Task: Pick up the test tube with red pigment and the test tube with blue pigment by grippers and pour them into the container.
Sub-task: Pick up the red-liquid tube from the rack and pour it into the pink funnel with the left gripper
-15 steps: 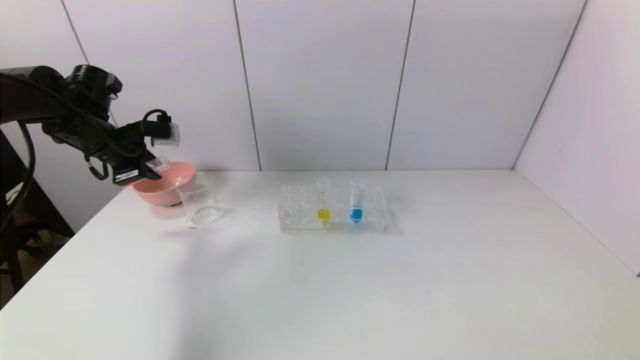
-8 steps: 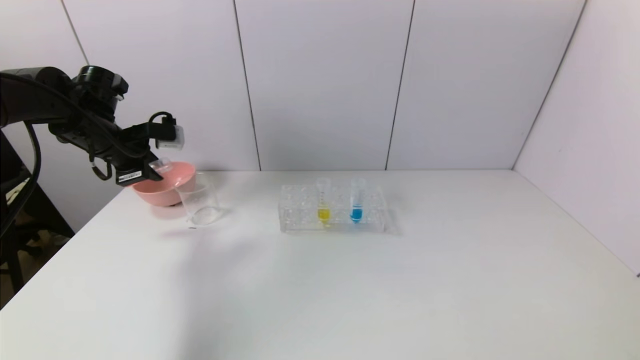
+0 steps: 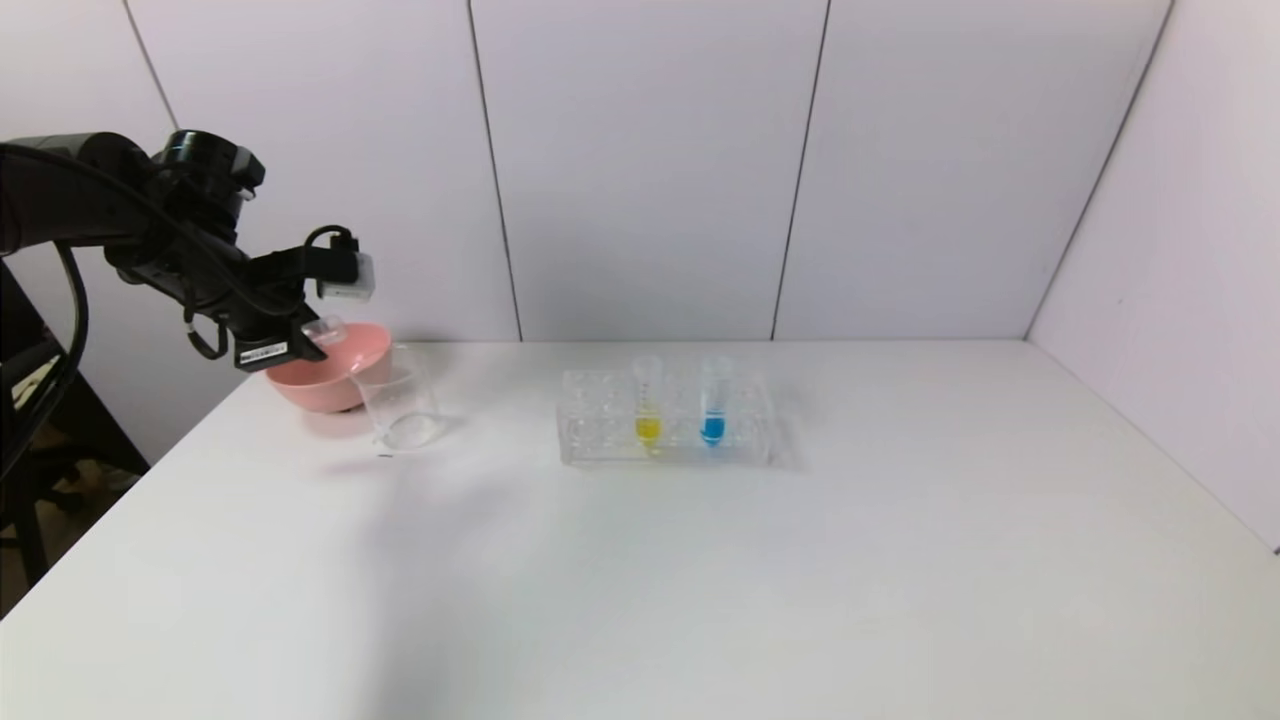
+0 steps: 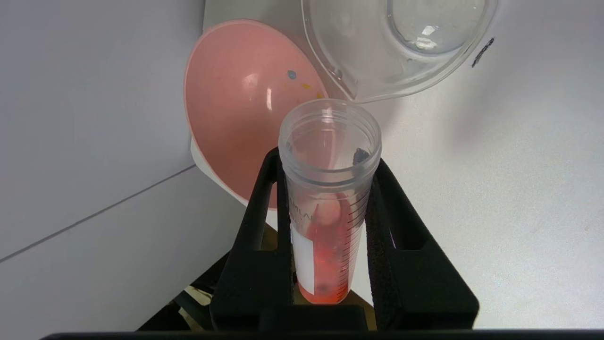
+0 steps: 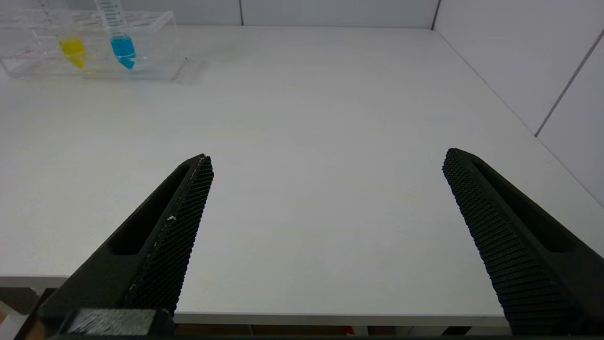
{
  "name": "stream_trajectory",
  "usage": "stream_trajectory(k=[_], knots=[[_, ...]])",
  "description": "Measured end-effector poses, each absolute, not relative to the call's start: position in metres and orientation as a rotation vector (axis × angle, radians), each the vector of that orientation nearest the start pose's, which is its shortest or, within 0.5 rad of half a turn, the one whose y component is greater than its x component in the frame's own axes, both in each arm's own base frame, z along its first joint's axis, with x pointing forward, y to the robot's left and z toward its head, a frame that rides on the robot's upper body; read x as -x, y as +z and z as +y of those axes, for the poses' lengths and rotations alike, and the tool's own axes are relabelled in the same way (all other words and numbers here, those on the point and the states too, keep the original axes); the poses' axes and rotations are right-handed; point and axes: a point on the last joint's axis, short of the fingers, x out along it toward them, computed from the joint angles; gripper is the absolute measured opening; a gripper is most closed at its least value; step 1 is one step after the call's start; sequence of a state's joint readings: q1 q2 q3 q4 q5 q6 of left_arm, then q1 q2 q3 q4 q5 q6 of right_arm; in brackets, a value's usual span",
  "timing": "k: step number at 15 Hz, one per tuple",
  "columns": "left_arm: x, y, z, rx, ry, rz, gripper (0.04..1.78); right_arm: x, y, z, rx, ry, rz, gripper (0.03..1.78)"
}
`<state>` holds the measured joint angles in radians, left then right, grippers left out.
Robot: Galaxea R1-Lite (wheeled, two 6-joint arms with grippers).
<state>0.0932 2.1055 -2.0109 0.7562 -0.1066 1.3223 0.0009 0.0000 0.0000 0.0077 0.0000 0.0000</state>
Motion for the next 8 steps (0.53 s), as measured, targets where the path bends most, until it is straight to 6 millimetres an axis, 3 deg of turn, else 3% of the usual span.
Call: stream_trajectory(k=[8], knots=[[-0.4026, 0.2410, 0.0266, -1.214, -0.505, 0.728, 0.46, 0.0228, 0.0747, 0.0000, 0.000, 0.002, 0.008, 1.77]])
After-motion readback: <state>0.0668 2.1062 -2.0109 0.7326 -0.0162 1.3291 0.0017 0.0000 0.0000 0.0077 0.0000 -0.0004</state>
